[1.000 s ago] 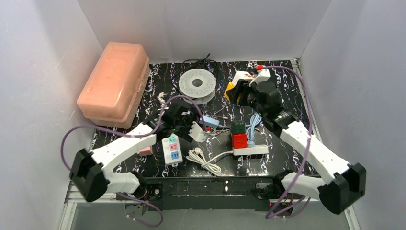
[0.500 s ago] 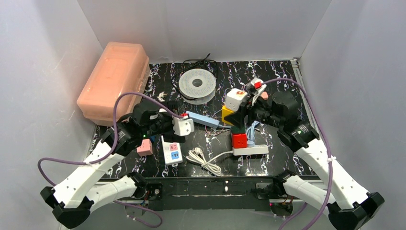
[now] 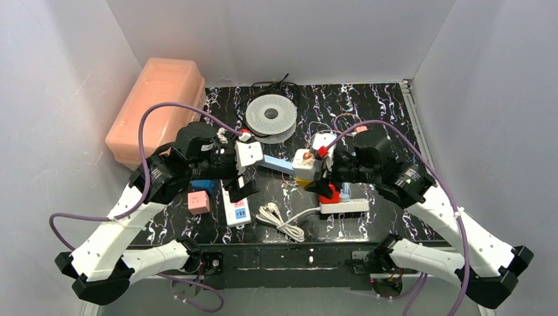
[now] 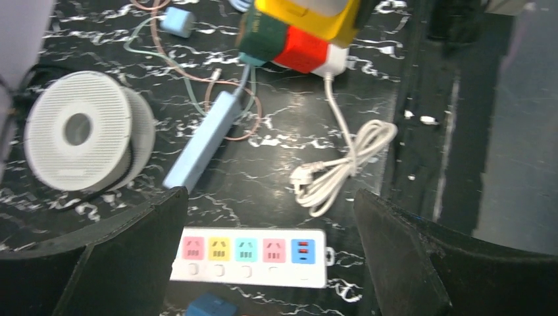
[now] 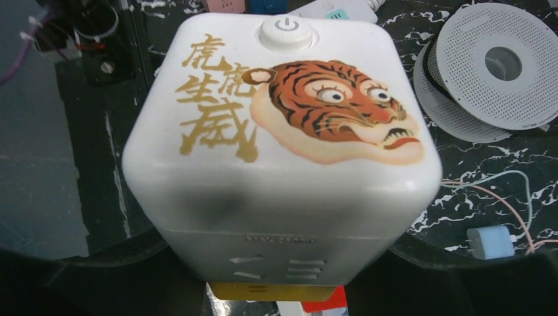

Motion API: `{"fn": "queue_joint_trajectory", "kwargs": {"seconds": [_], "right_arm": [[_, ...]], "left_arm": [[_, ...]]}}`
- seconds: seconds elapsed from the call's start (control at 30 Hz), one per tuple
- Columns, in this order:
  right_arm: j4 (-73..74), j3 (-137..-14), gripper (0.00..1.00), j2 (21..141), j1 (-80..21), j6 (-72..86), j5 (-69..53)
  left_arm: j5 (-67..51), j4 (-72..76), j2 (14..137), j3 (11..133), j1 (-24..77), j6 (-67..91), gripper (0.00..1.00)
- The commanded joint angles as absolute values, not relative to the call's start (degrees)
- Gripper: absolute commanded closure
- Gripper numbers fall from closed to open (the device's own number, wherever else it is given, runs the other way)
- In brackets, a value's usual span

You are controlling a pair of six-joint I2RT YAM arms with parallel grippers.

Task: Pull the plug off the socket
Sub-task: Remove the plug from the socket.

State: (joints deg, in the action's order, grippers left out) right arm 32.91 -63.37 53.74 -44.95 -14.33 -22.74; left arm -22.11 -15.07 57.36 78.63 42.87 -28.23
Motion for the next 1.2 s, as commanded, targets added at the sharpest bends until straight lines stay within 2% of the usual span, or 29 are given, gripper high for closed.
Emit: {"fn": "queue_joint_trajectory", "kwargs": {"seconds": [0.0, 0.27, 0.47, 0.67, 1.17], "right_arm": [[33.00, -66.43, 0.99, 54.27, -50.56, -22.85, -13.47], [32.41, -67.62, 0.99, 57.89, -60.44, -29.95, -1.76], [31.04, -70.87, 0.99, 59.95, -64.19, -30.63, -0.43], [30.08, -72.55, 0.99, 62.10, -66.97, -30.78, -0.28], [26.05, -75.46, 0.99, 65.88, -68.02, -31.02, -2.53]], "left_arm": [[-32.68, -20.90, 57.83, 80.20, 42.66, -26.79, 0.02], [-38.15, -13.86, 57.34, 76.95, 42.65, -26.55, 0.02], [-41.39, -8.43, 57.40, 74.43, 42.65, -26.99, 0.02], [-39.24, -3.08, 57.31, 73.38, 42.70, -25.99, 0.02], [-44.74, -7.03, 56.12, 74.14, 42.68, -26.70, 0.02]]}}
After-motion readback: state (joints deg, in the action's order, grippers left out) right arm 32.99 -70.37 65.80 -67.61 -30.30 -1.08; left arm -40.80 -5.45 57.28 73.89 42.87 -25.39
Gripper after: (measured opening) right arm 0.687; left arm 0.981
